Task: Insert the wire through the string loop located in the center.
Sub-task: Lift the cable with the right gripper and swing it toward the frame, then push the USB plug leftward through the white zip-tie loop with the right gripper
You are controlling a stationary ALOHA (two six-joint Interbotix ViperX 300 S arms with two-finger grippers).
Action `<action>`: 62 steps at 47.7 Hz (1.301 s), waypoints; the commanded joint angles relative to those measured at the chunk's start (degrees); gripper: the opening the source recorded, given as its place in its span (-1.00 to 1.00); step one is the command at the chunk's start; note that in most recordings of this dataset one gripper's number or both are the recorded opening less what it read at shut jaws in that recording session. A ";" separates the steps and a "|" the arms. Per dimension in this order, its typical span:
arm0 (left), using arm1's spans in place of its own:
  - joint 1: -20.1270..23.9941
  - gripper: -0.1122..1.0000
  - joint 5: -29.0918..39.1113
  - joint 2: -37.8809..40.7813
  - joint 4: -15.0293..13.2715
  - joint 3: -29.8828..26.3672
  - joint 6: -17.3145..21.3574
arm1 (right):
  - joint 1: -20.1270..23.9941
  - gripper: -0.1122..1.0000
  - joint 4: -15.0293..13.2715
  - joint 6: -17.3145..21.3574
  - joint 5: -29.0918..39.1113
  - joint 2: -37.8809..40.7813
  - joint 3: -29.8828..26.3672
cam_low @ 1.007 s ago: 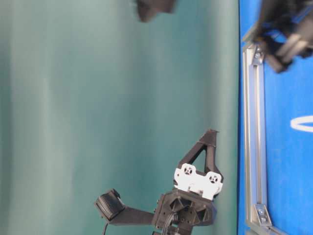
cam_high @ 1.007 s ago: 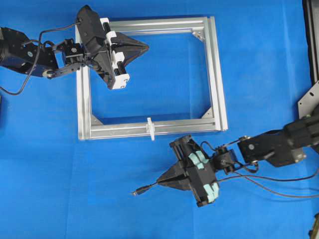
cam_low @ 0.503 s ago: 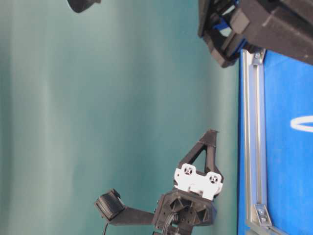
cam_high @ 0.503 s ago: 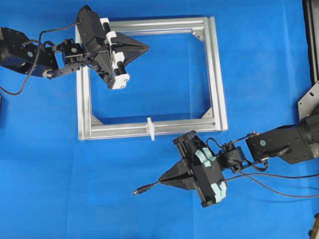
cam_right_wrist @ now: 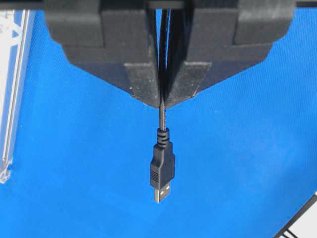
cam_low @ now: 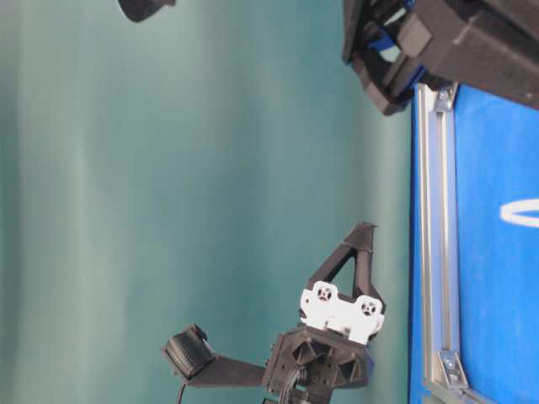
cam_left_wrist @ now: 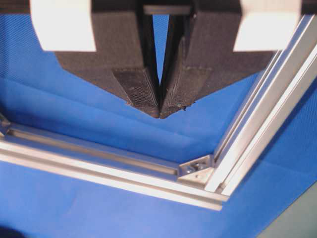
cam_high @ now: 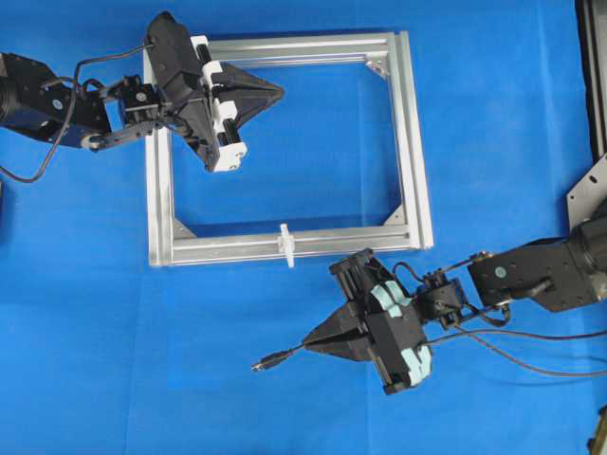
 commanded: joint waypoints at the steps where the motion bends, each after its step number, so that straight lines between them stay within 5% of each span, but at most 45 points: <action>1: -0.09 -0.79 -0.26 -1.67 0.18 -0.35 0.00 | 0.00 -0.83 0.09 0.09 -0.26 -1.41 -0.35; 40: -0.09 -0.79 -0.26 -1.76 0.18 -0.18 0.00 | 0.00 -0.83 0.09 0.09 -0.26 -1.76 0.26; 62: -0.35 -0.79 -0.26 -1.93 0.18 0.35 -0.09 | 0.00 -0.83 0.70 0.26 -0.09 -10.90 12.92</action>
